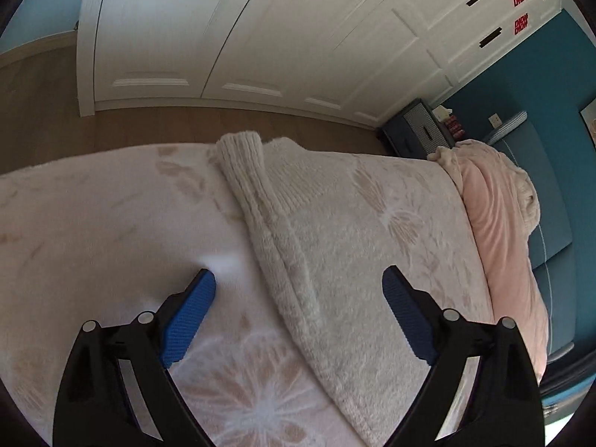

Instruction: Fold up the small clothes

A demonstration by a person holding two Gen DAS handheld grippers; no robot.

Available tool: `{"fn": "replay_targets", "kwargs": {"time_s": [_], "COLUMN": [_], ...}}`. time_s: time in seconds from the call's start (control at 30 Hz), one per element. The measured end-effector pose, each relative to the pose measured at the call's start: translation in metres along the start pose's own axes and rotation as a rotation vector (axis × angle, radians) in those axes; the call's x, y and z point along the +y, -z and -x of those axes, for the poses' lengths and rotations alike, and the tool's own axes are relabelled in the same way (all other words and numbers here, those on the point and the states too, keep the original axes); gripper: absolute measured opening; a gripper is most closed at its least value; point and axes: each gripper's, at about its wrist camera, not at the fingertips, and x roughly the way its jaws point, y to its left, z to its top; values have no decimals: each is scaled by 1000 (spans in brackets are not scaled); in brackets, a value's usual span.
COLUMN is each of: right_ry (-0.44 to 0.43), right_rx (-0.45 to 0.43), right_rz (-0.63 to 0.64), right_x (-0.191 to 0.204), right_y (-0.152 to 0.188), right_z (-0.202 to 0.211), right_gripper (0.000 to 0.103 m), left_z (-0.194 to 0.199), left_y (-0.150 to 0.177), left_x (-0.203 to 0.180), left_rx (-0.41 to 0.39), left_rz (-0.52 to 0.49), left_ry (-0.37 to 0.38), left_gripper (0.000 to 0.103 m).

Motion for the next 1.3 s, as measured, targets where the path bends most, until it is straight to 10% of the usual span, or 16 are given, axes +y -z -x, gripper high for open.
{"fn": "replay_targets", "kwargs": {"time_s": [0.03,0.1,0.3,0.5,0.57,0.67,0.77,1.0,1.3], "right_ry": [4,2,-22,-55,-71,-113,-159,-269,-311], "right_rx": [-2,-4,-16,-17,-16,-9,4,-59,219], "right_rz": [4,3,-14,-31,-36,-37,-46,-130,-419], "right_x": [1,1,-2,-6,-7,-7,-9,2,37], "right_y": [0,1,3,2,1,0,-3,-81,-179], "right_z": [-1,-1,-2,-3,-3,-3,-4,8,-128], "right_gripper": [65,65,66,68,70,77,84,84,87], "left_z": [-3,-14,60,141,143,133,118,89,24], "left_y": [1,4,39,193,262,347,390,309,235], "left_x": [-10,-31,-146,-280,-299,-288,-251,-170,-132], "left_rx": [0,58,-48,62,155,275,376,368,462], "left_rz": [-28,-99,-330,-636,-714,-778,-752,-476,-25], "left_ry": [-24,-27,201,536,571,537,468,369,352], "left_gripper": [82,8,10,14,22,60,61,61,56]}}
